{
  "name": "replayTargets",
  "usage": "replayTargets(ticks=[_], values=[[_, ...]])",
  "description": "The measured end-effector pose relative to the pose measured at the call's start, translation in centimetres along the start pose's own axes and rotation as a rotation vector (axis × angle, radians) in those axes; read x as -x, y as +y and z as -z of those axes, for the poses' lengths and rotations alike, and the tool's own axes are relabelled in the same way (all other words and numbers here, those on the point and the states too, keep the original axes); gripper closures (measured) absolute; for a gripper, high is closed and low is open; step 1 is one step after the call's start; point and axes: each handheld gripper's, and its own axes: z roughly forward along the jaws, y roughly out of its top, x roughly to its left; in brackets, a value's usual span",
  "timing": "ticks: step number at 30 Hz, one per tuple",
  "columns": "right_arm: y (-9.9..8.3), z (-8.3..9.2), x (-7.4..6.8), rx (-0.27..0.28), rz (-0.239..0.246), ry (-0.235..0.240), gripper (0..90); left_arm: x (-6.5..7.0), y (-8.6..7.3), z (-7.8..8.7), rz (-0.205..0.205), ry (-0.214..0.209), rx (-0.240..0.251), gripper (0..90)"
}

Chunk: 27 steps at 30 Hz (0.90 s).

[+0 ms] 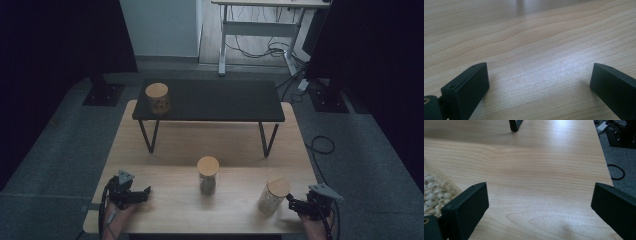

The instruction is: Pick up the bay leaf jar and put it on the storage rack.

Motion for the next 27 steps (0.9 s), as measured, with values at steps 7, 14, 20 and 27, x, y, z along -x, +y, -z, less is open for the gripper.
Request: replayTargets(ticks=[7, 14, 20, 27], values=[[-0.2, 0.5, -0.4, 0.010, 0.009, 0.010, 0.8, 0.0, 0.0, 0.0, -0.001, -0.001, 0.000, 1.9], [-0.4, 1.4, -0.6, 0.020, 0.012, 0.019, 0.9, 0.0, 0.0, 0.0, -0.001, -0.001, 0.000, 1.8], [-0.6, 2.0, -0.9, 0.027, 0.022, 0.031, 1.1, 0.0, 0.0, 0.0, 0.000, -0.001, 0.000, 1.9], [-0.8, 2.5, -1.3, 0.029, 0.023, 0.044, 1.1, 0.0, 0.0, 0.0, 0.000, -0.001, 0.000, 1.8]])
